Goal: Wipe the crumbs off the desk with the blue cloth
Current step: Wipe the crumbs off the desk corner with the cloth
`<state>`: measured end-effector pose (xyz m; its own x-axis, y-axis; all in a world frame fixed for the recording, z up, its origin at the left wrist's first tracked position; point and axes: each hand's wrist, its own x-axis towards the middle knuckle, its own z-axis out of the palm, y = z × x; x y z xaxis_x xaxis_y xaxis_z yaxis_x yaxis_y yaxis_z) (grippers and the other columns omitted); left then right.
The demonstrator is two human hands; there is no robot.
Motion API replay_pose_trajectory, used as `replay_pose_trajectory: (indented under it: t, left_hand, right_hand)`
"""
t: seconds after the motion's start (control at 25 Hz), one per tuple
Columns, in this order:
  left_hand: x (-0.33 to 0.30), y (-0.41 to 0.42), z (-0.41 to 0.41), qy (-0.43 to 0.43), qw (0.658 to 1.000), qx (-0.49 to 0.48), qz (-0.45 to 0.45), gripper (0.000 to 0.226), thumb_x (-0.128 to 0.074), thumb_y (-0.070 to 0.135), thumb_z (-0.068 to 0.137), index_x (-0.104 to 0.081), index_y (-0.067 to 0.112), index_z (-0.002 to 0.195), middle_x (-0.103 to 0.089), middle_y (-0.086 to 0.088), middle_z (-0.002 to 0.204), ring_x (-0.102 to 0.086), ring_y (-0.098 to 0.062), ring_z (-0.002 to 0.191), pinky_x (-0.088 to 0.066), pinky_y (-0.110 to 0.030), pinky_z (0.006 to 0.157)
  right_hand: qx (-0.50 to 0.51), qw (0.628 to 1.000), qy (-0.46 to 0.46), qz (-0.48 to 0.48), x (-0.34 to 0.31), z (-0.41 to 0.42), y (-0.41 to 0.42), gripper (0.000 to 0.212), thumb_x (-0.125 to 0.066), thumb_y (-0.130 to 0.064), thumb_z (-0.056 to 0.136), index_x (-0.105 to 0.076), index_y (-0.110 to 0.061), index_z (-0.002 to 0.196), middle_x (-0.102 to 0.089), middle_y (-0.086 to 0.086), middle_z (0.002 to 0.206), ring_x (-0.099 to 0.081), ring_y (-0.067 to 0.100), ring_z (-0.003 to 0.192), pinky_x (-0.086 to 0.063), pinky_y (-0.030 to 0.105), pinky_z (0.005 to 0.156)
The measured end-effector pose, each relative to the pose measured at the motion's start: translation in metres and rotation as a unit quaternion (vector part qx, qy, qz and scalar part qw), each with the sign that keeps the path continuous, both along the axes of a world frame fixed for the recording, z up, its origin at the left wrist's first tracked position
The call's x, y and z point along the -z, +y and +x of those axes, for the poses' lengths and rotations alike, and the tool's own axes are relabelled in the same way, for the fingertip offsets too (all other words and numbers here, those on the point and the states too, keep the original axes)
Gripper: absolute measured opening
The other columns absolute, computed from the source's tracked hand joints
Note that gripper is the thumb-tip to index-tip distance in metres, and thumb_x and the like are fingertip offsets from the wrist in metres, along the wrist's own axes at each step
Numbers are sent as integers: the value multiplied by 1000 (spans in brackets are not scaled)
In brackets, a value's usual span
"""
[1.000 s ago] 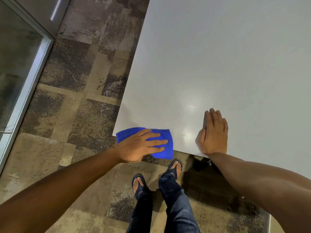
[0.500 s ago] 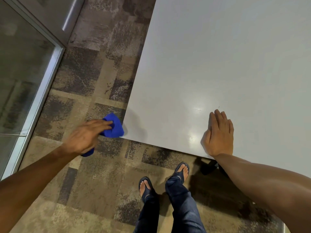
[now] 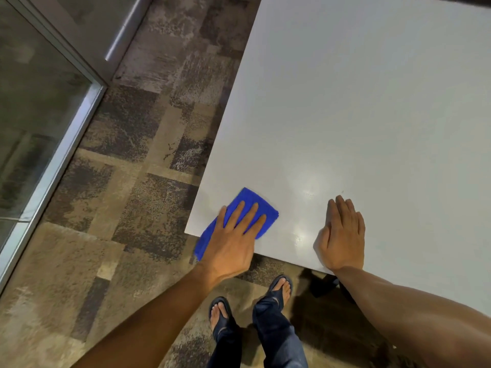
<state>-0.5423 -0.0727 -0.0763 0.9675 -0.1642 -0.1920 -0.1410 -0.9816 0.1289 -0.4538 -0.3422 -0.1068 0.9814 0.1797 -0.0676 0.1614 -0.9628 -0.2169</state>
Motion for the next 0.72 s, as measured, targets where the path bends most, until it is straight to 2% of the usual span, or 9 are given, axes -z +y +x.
replay_pose_trajectory:
  t: [0.08,0.2,0.44,0.6,0.72]
  left_hand:
    - [14,-4,2,13,1000,9,25,66,-37,39,97,-18,22,158,-14,-11,166,-13,-39,152,-15,-67,115]
    - [22,4,9,9,1000,6,27,66,-29,49,100,-12,23,159,-9,-9,167,-11,-39,152,-11,-67,116]
    - [25,40,42,-21,1000,19,10,65,-32,53,99,-21,24,157,-15,-6,167,-13,-34,153,-13,-63,119]
    - [22,55,66,-25,998,-46,37,60,-26,50,102,-24,23,156,-16,-6,166,-15,-34,152,-16,-65,117]
    - [17,63,90,1,989,-144,36,61,-19,50,102,-15,25,157,-10,-5,167,-11,-35,153,-17,-67,116]
  right_hand:
    - [-2,1000,3,-6,0,0,0,65,-35,-23,91,-41,-6,153,-38,14,163,-28,33,154,-21,51,126]
    - [-3,1000,5,-13,0,0,1,65,-38,-22,91,-42,-6,153,-38,14,162,-28,33,154,-21,50,126]
    - [-1,1000,13,-14,-4,-1,1,66,-39,-22,91,-40,-6,155,-36,14,164,-25,32,155,-18,49,127]
    - [-3,1000,13,-10,-4,-1,3,66,-38,-21,91,-39,-6,155,-35,14,165,-25,32,156,-17,49,128]
    - [-2,1000,2,-6,-3,0,2,66,-35,-22,91,-40,-5,154,-36,15,164,-26,33,155,-20,51,126]
